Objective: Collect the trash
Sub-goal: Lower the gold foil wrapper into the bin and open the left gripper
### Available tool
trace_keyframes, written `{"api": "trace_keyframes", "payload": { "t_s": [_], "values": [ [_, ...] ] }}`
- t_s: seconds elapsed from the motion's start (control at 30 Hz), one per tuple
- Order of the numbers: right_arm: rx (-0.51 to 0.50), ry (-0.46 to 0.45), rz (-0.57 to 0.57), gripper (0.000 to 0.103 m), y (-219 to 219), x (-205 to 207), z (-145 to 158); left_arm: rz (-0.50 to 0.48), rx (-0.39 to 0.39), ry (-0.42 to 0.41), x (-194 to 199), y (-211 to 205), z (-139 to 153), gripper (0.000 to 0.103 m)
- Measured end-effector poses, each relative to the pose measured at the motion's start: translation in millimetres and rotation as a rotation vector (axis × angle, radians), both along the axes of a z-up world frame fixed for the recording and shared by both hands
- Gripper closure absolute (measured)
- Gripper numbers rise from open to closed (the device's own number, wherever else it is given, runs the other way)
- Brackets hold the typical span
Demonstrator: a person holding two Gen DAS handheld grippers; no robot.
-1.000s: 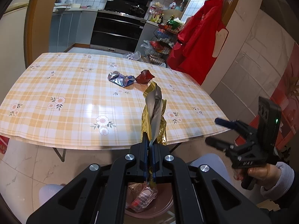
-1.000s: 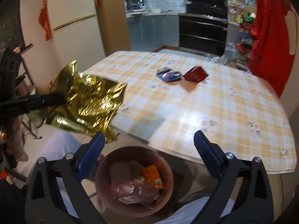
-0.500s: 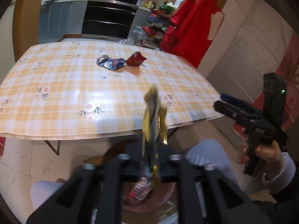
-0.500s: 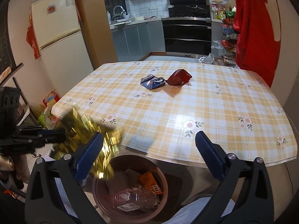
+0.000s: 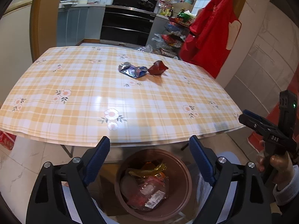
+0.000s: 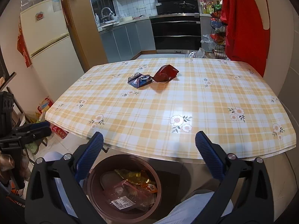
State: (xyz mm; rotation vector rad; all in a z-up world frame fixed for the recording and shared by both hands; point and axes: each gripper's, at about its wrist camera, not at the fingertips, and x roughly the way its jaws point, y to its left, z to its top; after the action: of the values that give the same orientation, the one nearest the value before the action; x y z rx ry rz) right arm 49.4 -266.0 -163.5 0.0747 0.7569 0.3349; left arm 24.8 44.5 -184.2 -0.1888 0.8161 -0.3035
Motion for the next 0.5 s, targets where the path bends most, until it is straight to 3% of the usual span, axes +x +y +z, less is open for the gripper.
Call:
{"api": "trace_keyframes", "payload": {
  "t_s": [0.5],
  "values": [
    [-0.031, 0.026, -0.019, 0.006, -12, 39, -13, -0.003, 0.088, -0.037, 57, -5, 9, 0.015]
  ]
}}
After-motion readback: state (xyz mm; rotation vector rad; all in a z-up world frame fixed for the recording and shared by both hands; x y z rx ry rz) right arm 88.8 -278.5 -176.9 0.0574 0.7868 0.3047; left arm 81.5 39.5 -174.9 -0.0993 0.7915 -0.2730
